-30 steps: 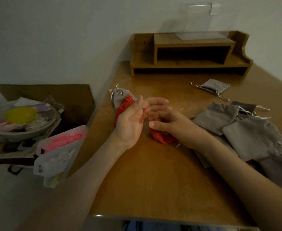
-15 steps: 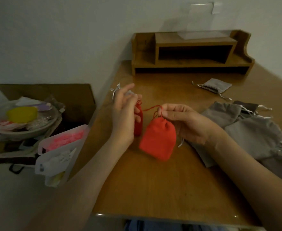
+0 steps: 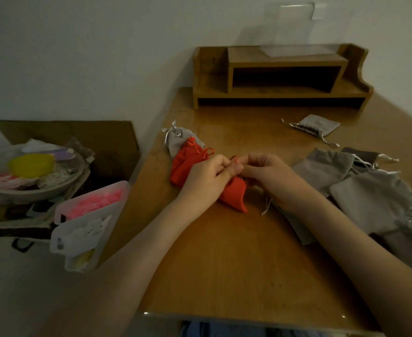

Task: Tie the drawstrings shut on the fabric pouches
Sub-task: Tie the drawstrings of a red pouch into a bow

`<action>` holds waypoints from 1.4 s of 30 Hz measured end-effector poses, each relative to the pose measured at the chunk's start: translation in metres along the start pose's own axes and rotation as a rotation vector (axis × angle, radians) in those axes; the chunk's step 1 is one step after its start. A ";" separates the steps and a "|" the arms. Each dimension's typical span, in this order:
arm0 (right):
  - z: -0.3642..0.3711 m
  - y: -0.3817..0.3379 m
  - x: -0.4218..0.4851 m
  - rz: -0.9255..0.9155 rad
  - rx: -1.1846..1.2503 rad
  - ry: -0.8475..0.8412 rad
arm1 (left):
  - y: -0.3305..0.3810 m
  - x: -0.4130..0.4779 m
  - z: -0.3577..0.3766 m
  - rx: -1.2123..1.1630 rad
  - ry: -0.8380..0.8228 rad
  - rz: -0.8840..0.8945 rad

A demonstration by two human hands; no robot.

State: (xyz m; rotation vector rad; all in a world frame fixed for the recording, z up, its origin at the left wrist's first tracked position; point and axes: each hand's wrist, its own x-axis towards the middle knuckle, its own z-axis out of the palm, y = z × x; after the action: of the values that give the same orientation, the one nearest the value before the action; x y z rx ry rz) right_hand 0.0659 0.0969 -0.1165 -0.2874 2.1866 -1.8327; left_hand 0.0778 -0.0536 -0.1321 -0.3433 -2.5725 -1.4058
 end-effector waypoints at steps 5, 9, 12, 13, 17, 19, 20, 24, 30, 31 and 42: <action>0.008 0.008 0.005 -0.116 -0.196 0.156 | -0.003 0.002 -0.003 -0.026 -0.016 -0.037; 0.003 0.011 0.007 -0.286 -0.416 0.264 | -0.005 0.001 -0.004 -0.025 -0.023 -0.028; 0.000 0.009 0.006 -0.318 -0.389 0.288 | -0.005 0.002 -0.005 -0.128 0.025 -0.061; -0.002 0.008 0.006 -0.335 -0.408 0.285 | -0.005 0.003 -0.005 -0.195 0.042 -0.085; -0.005 0.008 0.007 -0.374 -0.505 0.217 | 0.005 0.006 -0.010 -0.628 0.063 -0.240; -0.005 0.008 0.007 -0.356 -0.484 0.201 | 0.011 0.006 -0.015 -0.948 0.018 -0.335; -0.006 0.009 0.008 -0.341 -0.509 0.186 | 0.012 0.007 -0.018 -1.057 -0.006 -0.365; -0.006 0.013 0.009 -0.282 -0.699 0.103 | 0.010 0.007 -0.020 -1.042 -0.120 -0.430; -0.005 0.005 0.002 -0.371 -0.515 0.180 | 0.005 0.002 -0.010 -0.641 -0.305 -0.537; -0.005 0.003 0.000 -0.392 -0.481 0.145 | 0.006 0.001 -0.010 -0.602 -0.336 -0.527; 0.004 -0.006 -0.006 -0.357 -0.127 0.006 | 0.011 -0.007 -0.008 -0.381 -0.482 -0.268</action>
State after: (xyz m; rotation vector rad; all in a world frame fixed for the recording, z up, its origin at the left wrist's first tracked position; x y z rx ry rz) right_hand 0.0724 0.0941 -0.1107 -0.7428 2.3818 -1.8646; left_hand 0.0881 -0.0554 -0.1203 -0.4517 -2.7782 -2.1526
